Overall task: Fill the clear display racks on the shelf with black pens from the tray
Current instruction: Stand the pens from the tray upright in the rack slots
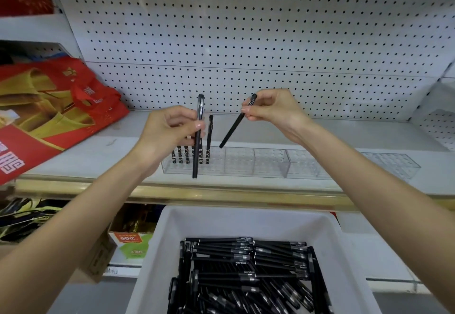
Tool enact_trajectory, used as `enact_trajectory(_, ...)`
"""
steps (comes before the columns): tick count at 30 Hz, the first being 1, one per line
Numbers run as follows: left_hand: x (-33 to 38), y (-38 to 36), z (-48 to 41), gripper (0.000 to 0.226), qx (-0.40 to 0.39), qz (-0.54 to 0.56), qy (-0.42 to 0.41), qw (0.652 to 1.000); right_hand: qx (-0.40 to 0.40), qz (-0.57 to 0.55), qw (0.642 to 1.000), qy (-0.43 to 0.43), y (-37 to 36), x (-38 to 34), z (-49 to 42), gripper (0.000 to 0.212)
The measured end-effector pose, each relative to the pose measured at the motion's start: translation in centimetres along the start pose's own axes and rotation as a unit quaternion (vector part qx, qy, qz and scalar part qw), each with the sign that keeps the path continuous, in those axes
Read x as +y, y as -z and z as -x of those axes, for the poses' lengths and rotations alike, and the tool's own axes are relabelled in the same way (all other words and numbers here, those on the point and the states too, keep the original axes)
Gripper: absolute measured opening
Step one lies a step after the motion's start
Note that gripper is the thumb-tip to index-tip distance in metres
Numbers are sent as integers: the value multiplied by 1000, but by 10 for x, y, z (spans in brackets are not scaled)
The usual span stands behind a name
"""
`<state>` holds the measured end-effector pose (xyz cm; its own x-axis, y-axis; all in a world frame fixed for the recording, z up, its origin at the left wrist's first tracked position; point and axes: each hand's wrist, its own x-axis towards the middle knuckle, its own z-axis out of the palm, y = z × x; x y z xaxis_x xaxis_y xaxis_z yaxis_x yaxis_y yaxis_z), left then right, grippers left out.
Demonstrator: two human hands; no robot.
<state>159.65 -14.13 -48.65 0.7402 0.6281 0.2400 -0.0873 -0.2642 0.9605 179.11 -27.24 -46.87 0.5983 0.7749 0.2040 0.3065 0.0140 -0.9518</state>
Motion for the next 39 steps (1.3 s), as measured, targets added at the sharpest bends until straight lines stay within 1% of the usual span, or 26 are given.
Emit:
enact_trajectory(5,-21,9,9,6,11,13,36,999,-9,59,998,5,-16,2,-26,10)
enact_trajectory(10,-27,14,12,8,13,25,44,999,-29,129,991,13,-36,9,-38,20)
enact_trajectory(14,-28,17,11,8,22,15,48,998,-53,180,982,12,-45,10,-43,19)
enact_trajectory(17,-30,18,11,9,30,23,54,998,-79,217,973,2,-51,11,-44,11)
enact_trajectory(20,-31,19,11,8,29,21,57,998,-94,242,966,-13,-57,18,-47,20)
enact_trajectory(28,-33,21,10,8,23,11,61,998,-86,213,973,-37,-57,33,-50,16)
enact_trajectory(31,-33,20,10,9,19,15,62,998,-85,213,973,-37,-57,32,-49,19)
enact_trajectory(35,-34,16,10,5,11,12,61,998,-96,241,965,-37,-62,28,-47,19)
enact_trajectory(39,-34,15,11,6,14,10,65,998,-104,252,962,-35,-65,25,-47,25)
